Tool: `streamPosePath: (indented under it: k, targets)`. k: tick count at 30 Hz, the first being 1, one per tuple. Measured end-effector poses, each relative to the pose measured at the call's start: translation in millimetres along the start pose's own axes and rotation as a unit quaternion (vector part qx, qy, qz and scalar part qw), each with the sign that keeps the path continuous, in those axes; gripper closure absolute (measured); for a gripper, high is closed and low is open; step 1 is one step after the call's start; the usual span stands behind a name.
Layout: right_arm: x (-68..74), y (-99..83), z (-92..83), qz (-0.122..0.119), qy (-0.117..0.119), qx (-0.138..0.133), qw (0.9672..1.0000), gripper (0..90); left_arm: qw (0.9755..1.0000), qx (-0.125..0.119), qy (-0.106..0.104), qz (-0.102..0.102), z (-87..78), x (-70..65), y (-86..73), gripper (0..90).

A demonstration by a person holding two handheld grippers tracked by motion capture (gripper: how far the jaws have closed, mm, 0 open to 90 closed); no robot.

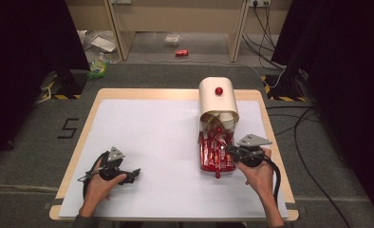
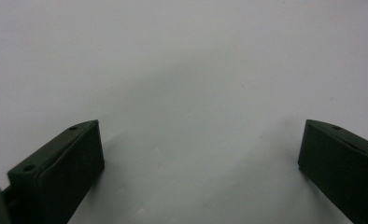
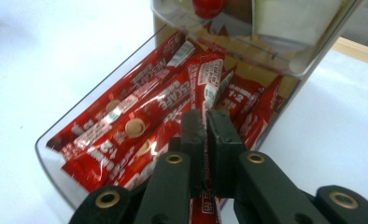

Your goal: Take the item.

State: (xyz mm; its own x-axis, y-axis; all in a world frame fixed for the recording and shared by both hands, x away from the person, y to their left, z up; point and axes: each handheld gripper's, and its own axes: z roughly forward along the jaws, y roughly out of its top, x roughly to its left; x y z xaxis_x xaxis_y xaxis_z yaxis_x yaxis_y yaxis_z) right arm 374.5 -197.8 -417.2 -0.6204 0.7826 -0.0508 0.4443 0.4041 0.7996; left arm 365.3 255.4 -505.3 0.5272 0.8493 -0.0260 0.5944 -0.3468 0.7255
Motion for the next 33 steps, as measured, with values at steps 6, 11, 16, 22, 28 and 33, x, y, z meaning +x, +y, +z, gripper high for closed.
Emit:
streamPosePath:
  k: [6, 11, 16, 22, 28, 33]
  targets:
    - [0.5, -3.7, -11.0, -0.001, 0.004, -0.006, 1.0, 86.5, 1.0, 0.001, 0.0, 0.0, -0.1, 0.0, 0.0, 0.0]
    - [0.6, -6.2, -20.3, 0.001, 0.008, -0.014, 0.9999, 86.6, 1.0, 0.0, 0.0, 0.0, -0.1, 0.0, 0.0, 0.0]
    - [-0.5, -8.9, -25.1, 0.003, 0.006, -0.018, 0.9998, 86.6, 1.0, 0.0, 0.0, 0.0, -0.1, 0.0, 0.0, 0.0]
    - [-6.5, -12.4, -34.7, 0.012, -0.002, -0.026, 0.9996, 86.6, 1.0, 0.001, 0.0, 0.001, -0.2, 0.0, 0.0, 0.0]
    - [-15.5, -16.3, -44.1, 0.026, -0.015, -0.036, 0.9989, 86.6, 1.0, 0.001, 0.0, 0.0, -0.1, 0.1, 0.0, 0.0]
    - [-23.1, -19.5, -49.2, 0.035, -0.024, -0.041, 0.9983, 86.6, 1.0, 0.001, 0.0, 0.0, -0.1, 0.1, 0.0, 0.0]
